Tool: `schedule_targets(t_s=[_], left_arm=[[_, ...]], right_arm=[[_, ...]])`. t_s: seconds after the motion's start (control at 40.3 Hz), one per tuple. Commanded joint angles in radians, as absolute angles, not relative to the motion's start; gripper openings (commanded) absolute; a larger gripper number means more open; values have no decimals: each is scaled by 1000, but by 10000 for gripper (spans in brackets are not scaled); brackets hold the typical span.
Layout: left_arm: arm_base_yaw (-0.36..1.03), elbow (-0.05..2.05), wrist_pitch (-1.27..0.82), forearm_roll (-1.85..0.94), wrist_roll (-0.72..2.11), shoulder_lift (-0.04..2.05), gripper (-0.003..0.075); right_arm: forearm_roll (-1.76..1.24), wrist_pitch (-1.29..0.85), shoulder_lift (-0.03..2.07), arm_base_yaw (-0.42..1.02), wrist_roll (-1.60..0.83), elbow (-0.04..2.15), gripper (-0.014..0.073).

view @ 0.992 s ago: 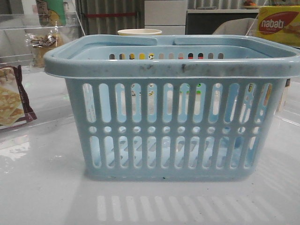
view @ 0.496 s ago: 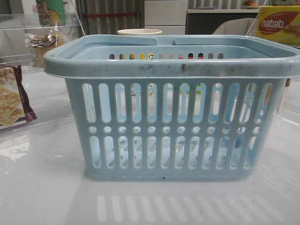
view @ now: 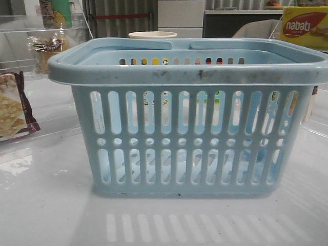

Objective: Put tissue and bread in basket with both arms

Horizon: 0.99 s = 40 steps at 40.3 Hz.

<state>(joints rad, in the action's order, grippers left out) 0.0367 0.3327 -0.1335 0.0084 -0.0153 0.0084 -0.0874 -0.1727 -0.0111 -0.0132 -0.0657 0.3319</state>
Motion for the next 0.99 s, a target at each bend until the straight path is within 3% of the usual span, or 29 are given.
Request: schedule_targets(t_s=[0.0, 0.347, 0.595, 0.967], left_arm=[[39, 480, -155, 0, -24, 82, 92], [39, 813, -551, 0, -24, 368, 92], [39, 808, -703, 0, -24, 499, 92], [39, 808, -769, 0, -19, 629, 92]], right_arm=[[-85, -184, 40, -16, -70, 471, 57], [-85, -465, 289, -16, -70, 721, 57], [-85, -660, 458, -16, -70, 722, 57], [-85, -701, 629, -16, -70, 659, 57]])
